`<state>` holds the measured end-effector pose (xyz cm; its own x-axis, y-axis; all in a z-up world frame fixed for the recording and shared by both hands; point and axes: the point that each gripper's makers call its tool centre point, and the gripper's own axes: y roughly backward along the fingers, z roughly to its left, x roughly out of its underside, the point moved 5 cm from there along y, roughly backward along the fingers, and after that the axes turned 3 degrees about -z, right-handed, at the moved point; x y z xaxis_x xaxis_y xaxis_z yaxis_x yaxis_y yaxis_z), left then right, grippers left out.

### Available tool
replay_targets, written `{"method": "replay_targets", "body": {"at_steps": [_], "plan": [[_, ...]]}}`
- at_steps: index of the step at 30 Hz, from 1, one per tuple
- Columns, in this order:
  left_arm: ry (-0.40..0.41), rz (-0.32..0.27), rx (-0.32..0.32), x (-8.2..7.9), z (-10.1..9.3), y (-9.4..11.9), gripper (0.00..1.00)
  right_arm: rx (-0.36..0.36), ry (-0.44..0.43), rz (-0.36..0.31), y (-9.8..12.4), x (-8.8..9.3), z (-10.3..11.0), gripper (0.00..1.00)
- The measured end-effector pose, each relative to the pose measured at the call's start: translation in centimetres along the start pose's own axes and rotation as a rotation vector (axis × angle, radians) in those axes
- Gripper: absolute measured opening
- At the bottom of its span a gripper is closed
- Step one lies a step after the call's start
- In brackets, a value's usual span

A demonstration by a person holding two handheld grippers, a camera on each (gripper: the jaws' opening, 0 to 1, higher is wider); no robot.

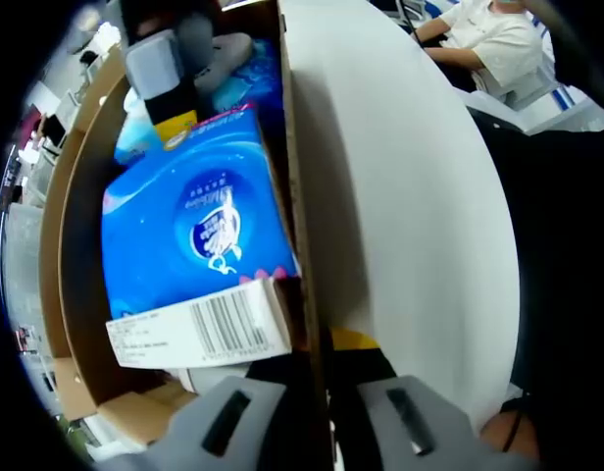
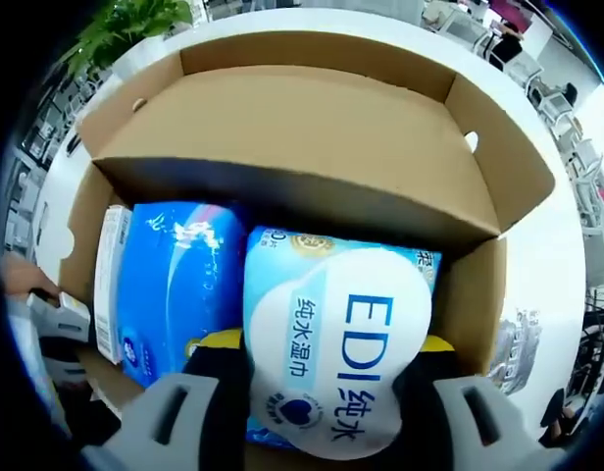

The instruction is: Operate the shoe box by opening the lid, removing the specified soft item, and placing it in the target area until the item is outside and the box remains undamaged.

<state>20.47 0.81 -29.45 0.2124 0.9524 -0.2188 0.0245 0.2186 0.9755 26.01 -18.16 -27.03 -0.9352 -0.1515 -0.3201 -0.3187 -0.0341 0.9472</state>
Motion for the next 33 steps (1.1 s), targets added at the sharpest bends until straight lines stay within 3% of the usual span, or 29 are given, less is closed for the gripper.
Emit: {"method": "replay_targets", "body": {"at_steps": [7,33], "plan": [[-0.001,-0.005,0.000,0.0,0.1,0.1,0.03,-0.032,0.004,-0.021,1.1,-0.6,-0.1,0.58],[0.011,-0.028,-0.015,-0.2,0.2,0.2,0.04,-0.031,0.067,-0.133,4.1,-2.9,0.2,0.55]]}}
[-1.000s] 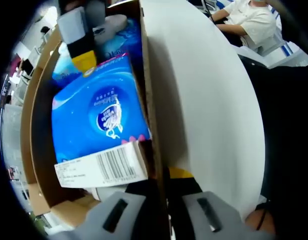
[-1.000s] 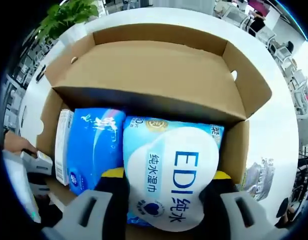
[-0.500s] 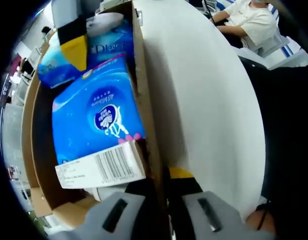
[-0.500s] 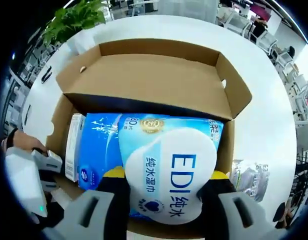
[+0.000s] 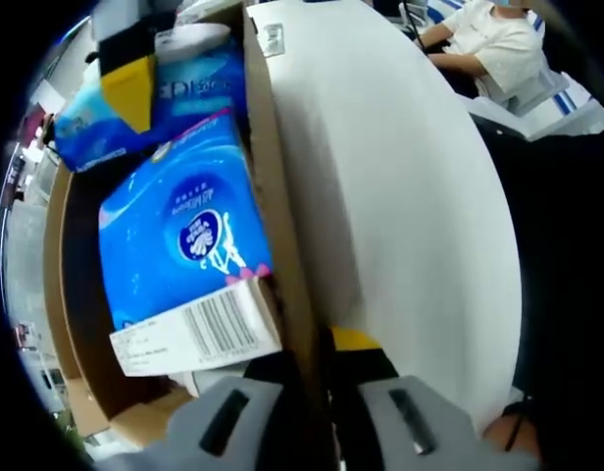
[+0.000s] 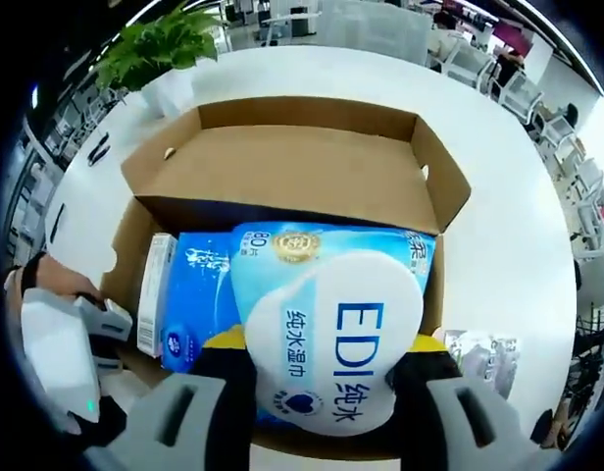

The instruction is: Operate the shoe box by opening the lid, removing the specified soft item, and placing it in the target area until the item is outside and the box remains undamaged.

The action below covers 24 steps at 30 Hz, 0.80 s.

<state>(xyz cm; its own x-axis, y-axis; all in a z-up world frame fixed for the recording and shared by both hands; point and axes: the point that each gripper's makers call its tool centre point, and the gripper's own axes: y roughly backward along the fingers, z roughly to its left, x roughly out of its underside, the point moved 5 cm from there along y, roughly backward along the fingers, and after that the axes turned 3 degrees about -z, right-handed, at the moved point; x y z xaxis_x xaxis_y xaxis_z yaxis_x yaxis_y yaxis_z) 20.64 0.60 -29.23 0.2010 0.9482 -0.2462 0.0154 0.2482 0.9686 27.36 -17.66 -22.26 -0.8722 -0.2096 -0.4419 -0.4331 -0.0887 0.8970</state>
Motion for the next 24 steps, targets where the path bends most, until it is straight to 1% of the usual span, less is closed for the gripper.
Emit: {"method": "replay_targets", "body": {"at_steps": [4,11,15,16,19,21,22,23,24], "plan": [[-0.004,0.003,-0.006,0.0,0.0,0.0,0.04,-0.006,-0.002,-0.021,0.2,-0.2,-0.1,0.55],[-0.004,0.008,-0.010,-0.1,0.1,-0.1,0.04,-0.076,-0.096,-0.063,0.7,-0.4,-1.1,0.54],[-0.005,0.007,-0.010,-0.1,0.1,-0.1,0.04,-0.077,-0.058,-0.067,0.9,-0.5,-0.8,0.54],[-0.003,0.006,-0.011,-0.1,0.1,-0.1,0.04,-0.082,-0.063,-0.072,1.0,-0.6,-0.9,0.54],[0.001,0.004,-0.012,-0.1,0.1,-0.1,0.04,-0.117,-0.093,-0.077,1.3,-0.7,-1.4,0.54],[0.005,0.003,-0.009,0.0,0.1,0.0,0.04,-0.155,-0.124,-0.077,1.3,-0.6,-1.4,0.54],[0.006,0.003,-0.007,0.0,0.1,-0.1,0.04,-0.167,-0.133,-0.085,1.5,-0.8,-1.8,0.54],[-0.014,0.048,0.009,0.4,-0.1,-0.7,0.04,-0.194,-0.178,-0.080,1.7,-0.8,-1.7,0.54],[-0.046,0.048,-0.012,0.0,-0.1,-0.5,0.04,-0.229,-0.206,-0.100,2.2,-1.1,-1.9,0.54]]}}
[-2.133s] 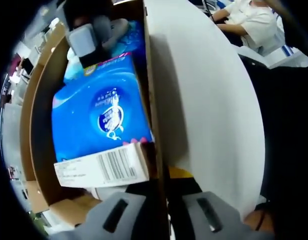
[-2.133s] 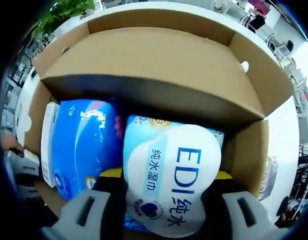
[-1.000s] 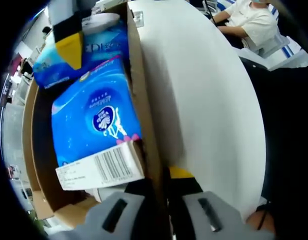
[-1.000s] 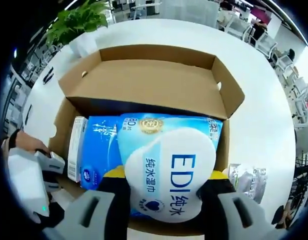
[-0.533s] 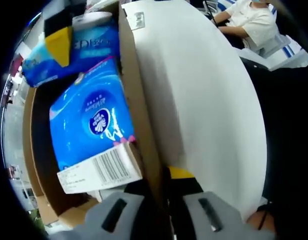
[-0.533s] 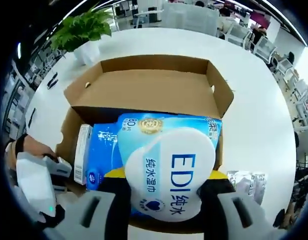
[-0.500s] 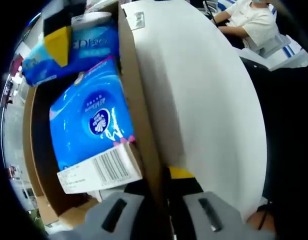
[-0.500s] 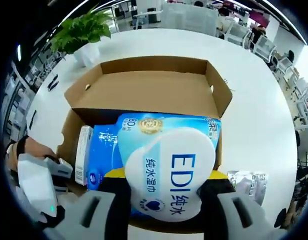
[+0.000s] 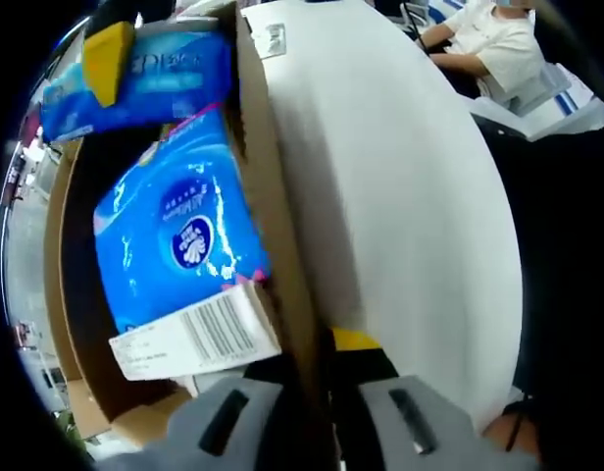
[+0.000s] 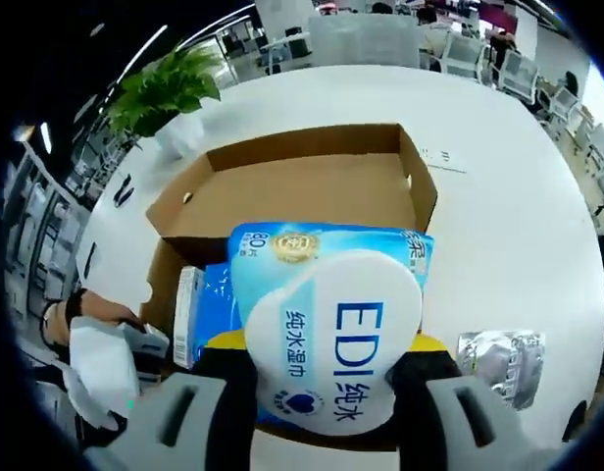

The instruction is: Operate the shoe box by opening the lid, removing the specified soft item, and placing it in the target area until the item is outside and the box remains undamaged.

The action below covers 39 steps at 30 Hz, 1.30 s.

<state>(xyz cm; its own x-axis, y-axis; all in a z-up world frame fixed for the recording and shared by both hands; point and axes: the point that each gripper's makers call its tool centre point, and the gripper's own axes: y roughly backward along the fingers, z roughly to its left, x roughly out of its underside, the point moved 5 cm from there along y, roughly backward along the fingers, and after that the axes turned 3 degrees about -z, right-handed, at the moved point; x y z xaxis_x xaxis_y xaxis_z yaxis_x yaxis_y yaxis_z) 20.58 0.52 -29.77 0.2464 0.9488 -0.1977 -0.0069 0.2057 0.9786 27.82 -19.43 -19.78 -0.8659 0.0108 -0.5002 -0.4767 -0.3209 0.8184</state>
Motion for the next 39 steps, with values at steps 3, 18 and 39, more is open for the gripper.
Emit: {"method": "replay_targets", "body": {"at_steps": [3,18,39], "plan": [[0.021,-0.001,0.005,0.0,-0.1,0.1,0.04,0.000,0.021,-0.034,1.2,-0.7,0.0,0.54],[0.027,-0.007,0.006,0.0,0.0,0.3,0.04,0.049,0.185,0.058,1.4,-0.2,0.7,0.55],[0.029,-0.011,0.009,-0.1,0.0,0.3,0.04,0.069,0.253,0.050,2.4,-1.0,-1.3,0.55]]}}
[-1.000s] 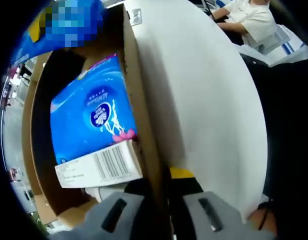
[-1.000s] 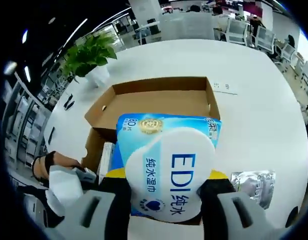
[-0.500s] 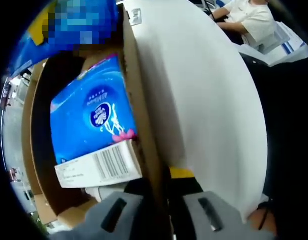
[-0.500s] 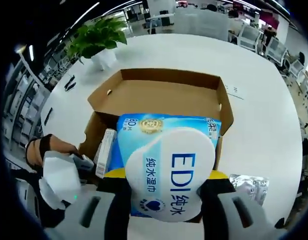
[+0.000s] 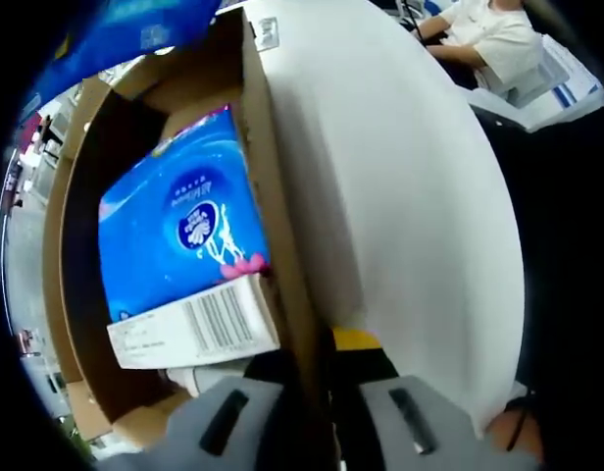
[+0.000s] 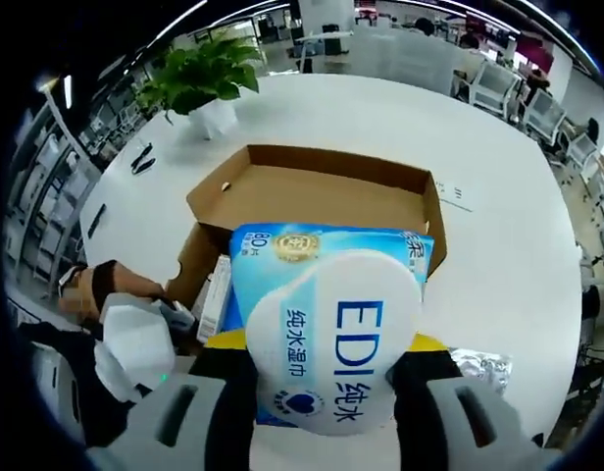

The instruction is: Operate the shoe box by opening the lid, removing the specified soft item, and placing it in the target area until the item is outside and the box remains undamaged.

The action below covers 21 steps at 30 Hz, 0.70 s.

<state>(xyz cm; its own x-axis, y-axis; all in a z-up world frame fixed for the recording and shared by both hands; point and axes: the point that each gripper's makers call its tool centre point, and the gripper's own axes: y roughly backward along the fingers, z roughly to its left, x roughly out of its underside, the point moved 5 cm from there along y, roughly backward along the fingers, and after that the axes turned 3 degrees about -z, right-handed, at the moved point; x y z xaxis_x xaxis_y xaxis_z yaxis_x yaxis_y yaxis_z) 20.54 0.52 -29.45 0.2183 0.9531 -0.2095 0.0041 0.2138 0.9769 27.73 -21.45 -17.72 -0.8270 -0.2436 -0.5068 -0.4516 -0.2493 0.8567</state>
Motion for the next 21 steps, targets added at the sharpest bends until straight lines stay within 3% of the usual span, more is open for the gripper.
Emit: {"method": "replay_targets", "body": {"at_steps": [21], "plan": [[0.012,-0.003,-0.002,0.14,-0.01,0.05,0.04,0.072,-0.032,-0.026,-0.31,-0.10,-0.39,0.55]]}}
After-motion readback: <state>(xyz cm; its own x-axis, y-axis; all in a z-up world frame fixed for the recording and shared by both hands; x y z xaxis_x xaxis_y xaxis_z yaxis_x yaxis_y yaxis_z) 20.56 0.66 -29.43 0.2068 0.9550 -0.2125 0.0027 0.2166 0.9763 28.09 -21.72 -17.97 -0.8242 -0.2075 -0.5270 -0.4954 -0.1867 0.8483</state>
